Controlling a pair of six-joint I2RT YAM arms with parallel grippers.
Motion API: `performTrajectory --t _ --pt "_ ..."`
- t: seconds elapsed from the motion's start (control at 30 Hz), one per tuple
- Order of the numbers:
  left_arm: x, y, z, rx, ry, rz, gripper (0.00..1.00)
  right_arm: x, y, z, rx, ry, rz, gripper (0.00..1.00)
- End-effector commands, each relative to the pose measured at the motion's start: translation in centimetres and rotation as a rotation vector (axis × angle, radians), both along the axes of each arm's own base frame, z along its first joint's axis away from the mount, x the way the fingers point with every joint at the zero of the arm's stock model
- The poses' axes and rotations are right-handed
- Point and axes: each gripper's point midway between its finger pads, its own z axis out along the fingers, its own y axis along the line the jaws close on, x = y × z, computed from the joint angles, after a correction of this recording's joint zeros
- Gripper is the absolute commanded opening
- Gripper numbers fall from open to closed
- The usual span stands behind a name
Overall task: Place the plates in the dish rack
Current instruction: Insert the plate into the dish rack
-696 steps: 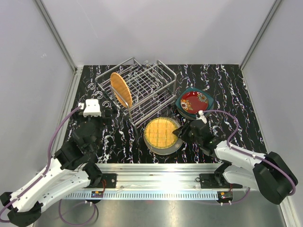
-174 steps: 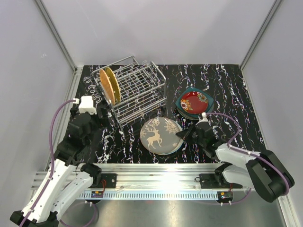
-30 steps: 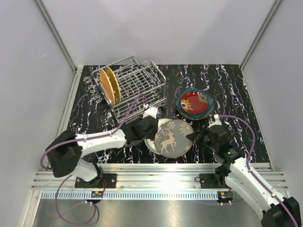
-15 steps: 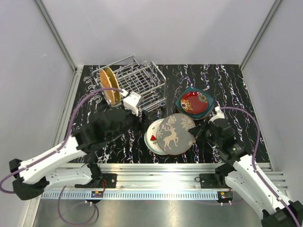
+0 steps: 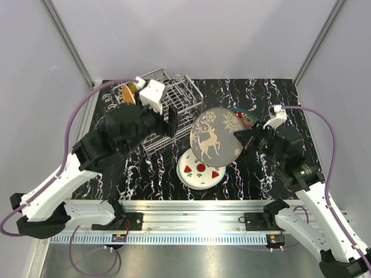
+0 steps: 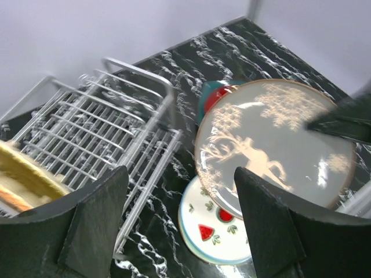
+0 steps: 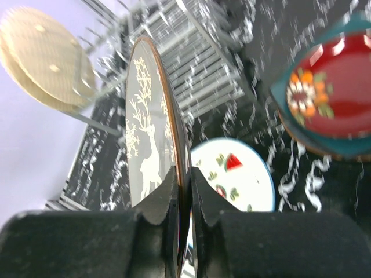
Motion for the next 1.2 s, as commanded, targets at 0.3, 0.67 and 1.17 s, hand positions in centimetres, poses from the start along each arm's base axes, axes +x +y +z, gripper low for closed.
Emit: performTrajectory --t 0.3,0.67,1.17 --pt "5.1 14.2 4.6 -0.190 -0.093 0.508 0.80 5.8 2.8 16.5 0.069 -0.355 0.034 0.00" --pt "1.0 21.4 -5.1 -0.105 -0.098 0.740 0.89 11.5 7.4 20.8 0.034 -0.378 0.091 0.00" --pt "0.4 23.4 -11.1 -0.004 -0.100 0.821 0.93 13.3 15.3 21.1 -0.153 -0.398 -0.044 0.00"
